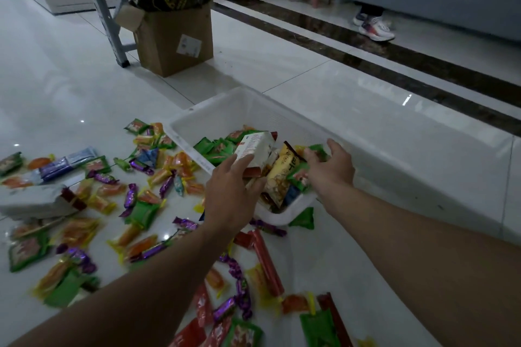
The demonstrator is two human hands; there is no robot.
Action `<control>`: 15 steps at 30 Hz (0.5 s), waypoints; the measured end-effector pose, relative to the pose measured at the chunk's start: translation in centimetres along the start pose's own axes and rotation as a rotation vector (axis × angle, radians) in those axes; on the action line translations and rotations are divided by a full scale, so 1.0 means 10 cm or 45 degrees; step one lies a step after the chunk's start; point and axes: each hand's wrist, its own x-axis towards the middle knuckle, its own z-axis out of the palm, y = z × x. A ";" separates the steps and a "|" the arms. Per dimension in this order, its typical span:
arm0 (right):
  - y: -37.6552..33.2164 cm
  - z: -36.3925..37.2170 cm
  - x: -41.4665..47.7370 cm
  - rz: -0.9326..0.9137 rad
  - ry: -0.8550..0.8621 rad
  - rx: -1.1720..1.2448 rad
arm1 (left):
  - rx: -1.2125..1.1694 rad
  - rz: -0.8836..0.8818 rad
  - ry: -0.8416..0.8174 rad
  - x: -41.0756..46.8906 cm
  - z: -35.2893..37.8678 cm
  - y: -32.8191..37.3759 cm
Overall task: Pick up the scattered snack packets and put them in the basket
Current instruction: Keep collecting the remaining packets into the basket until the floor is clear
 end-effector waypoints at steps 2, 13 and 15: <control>0.04 -0.03 -0.09 -0.017 -0.061 -0.068 | -0.054 -0.036 -0.002 -0.06 -0.06 -0.04; 0.27 -0.31 -0.99 -0.078 -0.023 -0.247 | -0.112 -0.106 -0.158 -0.77 -0.41 -0.23; 0.31 -0.33 -1.18 -0.121 -0.054 -0.339 | -0.123 -0.145 -0.193 -0.91 -0.46 -0.27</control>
